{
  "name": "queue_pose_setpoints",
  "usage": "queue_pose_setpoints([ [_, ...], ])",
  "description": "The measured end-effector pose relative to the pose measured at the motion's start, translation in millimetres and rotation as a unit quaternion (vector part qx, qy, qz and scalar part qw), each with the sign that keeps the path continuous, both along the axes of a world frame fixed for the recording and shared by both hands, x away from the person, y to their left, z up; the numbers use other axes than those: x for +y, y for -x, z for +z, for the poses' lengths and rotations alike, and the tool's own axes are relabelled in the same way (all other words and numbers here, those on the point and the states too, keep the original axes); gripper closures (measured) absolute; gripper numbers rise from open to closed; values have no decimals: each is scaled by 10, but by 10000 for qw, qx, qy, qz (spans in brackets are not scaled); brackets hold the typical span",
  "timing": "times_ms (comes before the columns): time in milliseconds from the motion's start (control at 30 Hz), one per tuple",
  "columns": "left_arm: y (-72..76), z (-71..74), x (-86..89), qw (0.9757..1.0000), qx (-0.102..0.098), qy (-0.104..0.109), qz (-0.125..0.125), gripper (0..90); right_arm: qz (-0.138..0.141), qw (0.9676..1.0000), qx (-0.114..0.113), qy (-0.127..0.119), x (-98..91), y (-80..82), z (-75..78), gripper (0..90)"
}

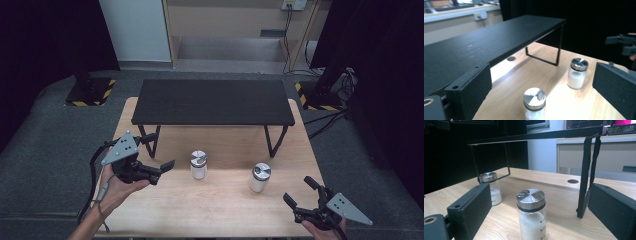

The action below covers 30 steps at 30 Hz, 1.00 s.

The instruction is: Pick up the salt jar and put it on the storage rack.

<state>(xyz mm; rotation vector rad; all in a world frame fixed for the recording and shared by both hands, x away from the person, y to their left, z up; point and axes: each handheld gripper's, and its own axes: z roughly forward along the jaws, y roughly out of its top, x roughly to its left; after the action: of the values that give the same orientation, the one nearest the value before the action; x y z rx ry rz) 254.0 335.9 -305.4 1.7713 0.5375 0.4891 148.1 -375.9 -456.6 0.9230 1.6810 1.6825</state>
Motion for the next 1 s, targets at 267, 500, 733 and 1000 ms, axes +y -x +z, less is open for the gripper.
queue_pose_setpoints([
  [267,-129,-53,-20,9998,77,-116,-120,21,46,10000,-27,20,-6,-10,-5,59],
  [500,-221,-121,-122,9994,142,-260,-164,19,47,10000,-22,4,-16,-14,-13,57],
  [733,-317,-154,-187,9989,215,-369,-206,18,54,10000,-45,12,-18,-16,-18,55],
  [1000,-436,-184,-249,9981,327,-485,-214,18,45,10000,-31,31,-19,-15,-14,55],
])
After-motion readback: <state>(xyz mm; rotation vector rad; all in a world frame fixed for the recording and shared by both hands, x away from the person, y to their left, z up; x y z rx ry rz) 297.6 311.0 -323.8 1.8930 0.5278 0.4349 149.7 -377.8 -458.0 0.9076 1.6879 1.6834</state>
